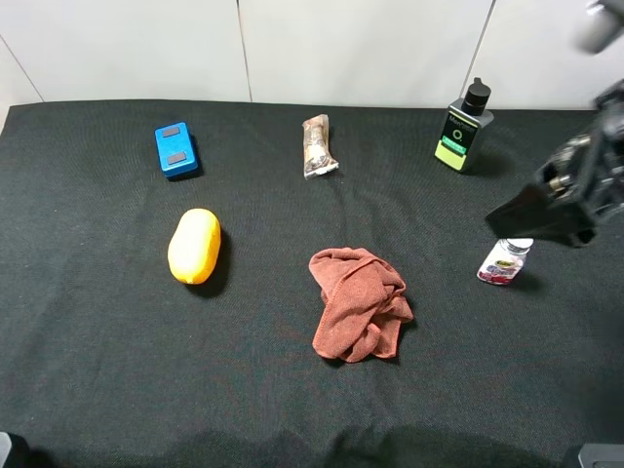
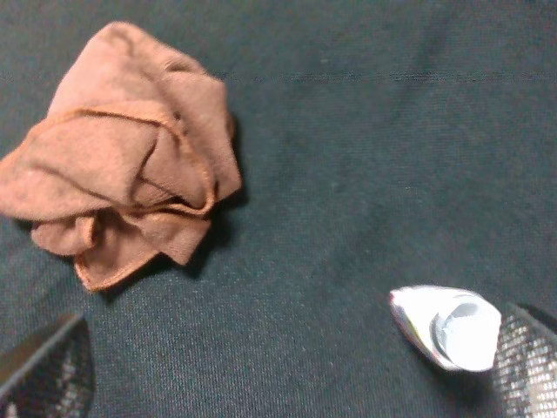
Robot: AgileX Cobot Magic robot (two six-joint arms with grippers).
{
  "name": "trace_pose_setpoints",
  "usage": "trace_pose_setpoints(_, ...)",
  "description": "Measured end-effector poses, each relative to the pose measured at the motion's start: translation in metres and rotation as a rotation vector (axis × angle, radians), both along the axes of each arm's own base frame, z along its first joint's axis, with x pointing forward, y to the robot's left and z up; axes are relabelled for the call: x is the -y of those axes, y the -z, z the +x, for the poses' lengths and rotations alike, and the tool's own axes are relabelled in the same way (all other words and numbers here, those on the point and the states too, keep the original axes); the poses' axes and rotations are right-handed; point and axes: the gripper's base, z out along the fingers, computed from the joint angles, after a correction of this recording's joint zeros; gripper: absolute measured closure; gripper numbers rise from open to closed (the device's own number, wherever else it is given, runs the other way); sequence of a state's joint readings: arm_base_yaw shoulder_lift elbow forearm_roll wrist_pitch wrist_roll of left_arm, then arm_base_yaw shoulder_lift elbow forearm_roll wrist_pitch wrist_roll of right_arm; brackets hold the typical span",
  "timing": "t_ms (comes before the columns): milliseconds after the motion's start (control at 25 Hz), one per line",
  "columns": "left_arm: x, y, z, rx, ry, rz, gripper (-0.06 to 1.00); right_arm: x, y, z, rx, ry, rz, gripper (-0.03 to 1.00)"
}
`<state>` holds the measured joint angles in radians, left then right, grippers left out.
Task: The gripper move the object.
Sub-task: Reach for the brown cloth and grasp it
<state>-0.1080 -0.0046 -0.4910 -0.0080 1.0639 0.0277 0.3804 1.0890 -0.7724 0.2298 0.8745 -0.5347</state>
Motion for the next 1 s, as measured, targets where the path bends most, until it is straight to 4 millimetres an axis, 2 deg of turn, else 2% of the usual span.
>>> trace_pose_setpoints(480, 0.000, 0.000, 0.000, 0.000, 0.000, 0.000, -0.05, -0.055, 0.045, 0.012, -0.077, -0.213, -0.096, 0.27)
trace_pose_setpoints(760, 0.000, 0.000, 0.000, 0.000, 0.000, 0.000, -0.05, -0.075, 0.067, 0.015, -0.092, -0.265, -0.119, 0.27)
trace_pose_setpoints(1000, 0.000, 0.000, 0.000, 0.000, 0.000, 0.000, -0.05, -0.085, 0.086, 0.021, -0.119, -0.277, -0.134, 0.27)
